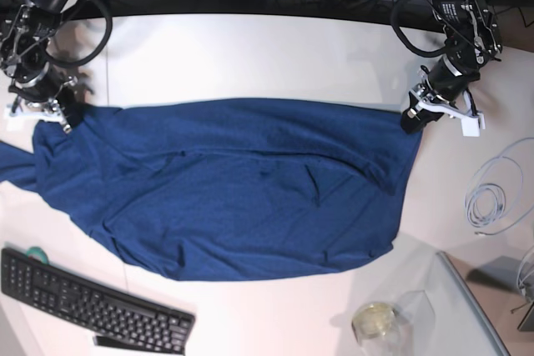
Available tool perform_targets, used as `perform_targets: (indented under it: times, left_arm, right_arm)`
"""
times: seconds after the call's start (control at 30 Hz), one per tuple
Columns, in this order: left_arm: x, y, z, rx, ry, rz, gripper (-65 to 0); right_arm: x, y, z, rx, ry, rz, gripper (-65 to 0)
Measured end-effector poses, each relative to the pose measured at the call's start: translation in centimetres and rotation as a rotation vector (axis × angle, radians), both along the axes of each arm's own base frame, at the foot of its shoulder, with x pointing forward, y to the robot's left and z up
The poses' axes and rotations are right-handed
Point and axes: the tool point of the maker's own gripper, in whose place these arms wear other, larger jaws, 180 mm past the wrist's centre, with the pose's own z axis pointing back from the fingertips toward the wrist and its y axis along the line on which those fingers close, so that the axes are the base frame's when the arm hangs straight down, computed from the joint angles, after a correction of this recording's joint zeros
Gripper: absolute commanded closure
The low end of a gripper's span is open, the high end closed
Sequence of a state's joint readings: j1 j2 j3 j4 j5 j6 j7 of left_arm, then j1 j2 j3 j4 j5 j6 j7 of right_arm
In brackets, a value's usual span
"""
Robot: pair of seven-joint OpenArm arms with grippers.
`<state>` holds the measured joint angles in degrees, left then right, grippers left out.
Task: Layout the t-shirt on the table in an organized manner, then fold the t-shirt properly
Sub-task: 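Pull the held edge corners apart with both grippers, stretching the shirt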
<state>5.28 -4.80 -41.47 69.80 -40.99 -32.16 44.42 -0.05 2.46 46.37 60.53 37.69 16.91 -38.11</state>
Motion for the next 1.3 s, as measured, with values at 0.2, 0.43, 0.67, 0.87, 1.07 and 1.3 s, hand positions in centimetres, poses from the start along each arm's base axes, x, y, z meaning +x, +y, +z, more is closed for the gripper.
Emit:
perform_targets:
  times: [0.2,0.43,0.67,0.87,1.07,1.3]
  left_arm:
    - [-2.0,0.1,0.5,0.044,0.037,-0.047,0.0]
    - [-4.5,0.5,1.0,0.101,0.055,-0.069,0.0]
    - [-6.1,0.7,1.3,0.130,0.073,-0.086,0.0]
    - [-6.5,0.6,0.9,0.130,0.089,-0.089,0.0]
    - [-6.8,0.7,0.8,0.132,0.093,-0.087,0.0]
    - [-7.5,1.7,0.8,0.158,0.112,-0.096,0.0]
  right_arm:
    - [-2.9,-0.6,1.4,-0.067,0.058,0.069,-0.9]
    - [-4.4,-0.7,3.2,-0.110,0.064,0.118,-0.9]
    - [-7.5,-2.5,3.6,-0.093,0.131,0.079,-0.9]
    - [-9.8,-2.7,3.1,-0.075,0.183,0.070,-0.9]
    - [-12.3,-1.4,1.9,-0.045,0.232,0.067,-0.9]
    - [-12.7,-1.2,1.7,-0.041,0.238,0.063,-0.9]
